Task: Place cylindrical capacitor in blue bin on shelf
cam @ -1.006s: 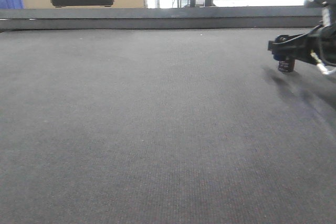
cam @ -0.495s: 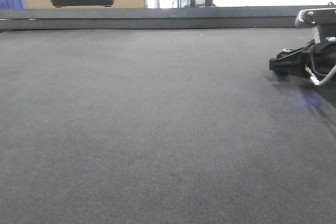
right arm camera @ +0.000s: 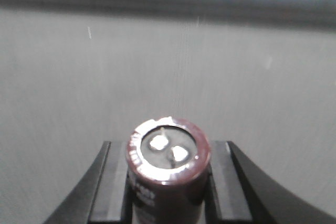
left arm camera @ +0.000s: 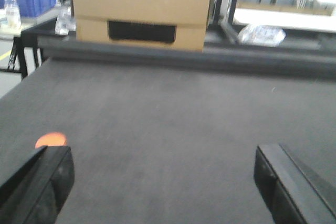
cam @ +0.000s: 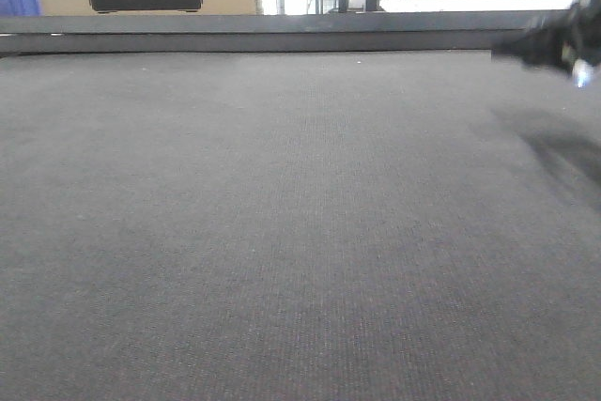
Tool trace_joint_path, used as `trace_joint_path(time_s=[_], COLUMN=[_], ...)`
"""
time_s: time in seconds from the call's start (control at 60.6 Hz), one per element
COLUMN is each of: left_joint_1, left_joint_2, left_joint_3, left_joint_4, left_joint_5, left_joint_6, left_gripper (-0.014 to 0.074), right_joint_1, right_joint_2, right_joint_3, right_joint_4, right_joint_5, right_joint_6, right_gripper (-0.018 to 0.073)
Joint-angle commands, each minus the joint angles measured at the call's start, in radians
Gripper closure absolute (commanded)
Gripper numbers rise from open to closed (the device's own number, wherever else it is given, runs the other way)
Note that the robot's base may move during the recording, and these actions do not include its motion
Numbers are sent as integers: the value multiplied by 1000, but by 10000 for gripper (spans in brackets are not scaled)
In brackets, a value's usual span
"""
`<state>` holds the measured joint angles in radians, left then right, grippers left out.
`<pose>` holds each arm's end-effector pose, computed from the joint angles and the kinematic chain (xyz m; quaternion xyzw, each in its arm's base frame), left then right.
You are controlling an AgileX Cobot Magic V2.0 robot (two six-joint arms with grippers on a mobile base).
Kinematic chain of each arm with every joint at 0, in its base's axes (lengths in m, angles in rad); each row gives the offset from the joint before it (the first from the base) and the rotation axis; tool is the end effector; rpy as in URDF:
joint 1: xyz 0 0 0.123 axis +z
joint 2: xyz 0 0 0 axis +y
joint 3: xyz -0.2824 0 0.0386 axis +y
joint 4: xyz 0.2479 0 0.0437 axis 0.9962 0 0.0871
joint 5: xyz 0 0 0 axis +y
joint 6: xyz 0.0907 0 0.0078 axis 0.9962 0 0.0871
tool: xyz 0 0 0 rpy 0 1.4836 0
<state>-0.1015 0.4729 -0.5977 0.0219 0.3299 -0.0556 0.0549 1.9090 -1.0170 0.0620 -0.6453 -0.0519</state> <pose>0.0967 -0.0092 0.3494 0.0225 0.7472 -0.0426 0.6629 0.4091 0.0191 0.1964 -0.0097 0.7614 0.0028 0.6482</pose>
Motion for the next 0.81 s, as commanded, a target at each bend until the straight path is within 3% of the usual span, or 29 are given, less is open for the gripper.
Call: trace_joint_path(time_s=[0.0, 0.181, 0.313, 0.544, 0.792], left_joint_1=[36, 185, 280, 285, 285], left_joint_2=[3, 31, 131, 478, 888], left_joint_3=[67, 271, 352, 327, 126], left_joint_4=[19, -40, -63, -63, -63], left_joint_5=[-56, -349, -491, -792, -855], left_joint_6=[-7, -8, -8, -8, -8], left_gripper=[-5, -5, -5, -5, -5], right_joint_1=[-3, -3, -1, -1, -1], right_joint_2=[-113, -315, -427, -504, -506], right_joint_3=[-2, 31, 59, 82, 82], right_joint_4=[-9, -9, -9, -9, -9], right_joint_5=[63, 149, 176, 227, 233], right_joint_6=[-2, -2, -2, -2, -2], right_gripper=[619, 619, 619, 619, 619])
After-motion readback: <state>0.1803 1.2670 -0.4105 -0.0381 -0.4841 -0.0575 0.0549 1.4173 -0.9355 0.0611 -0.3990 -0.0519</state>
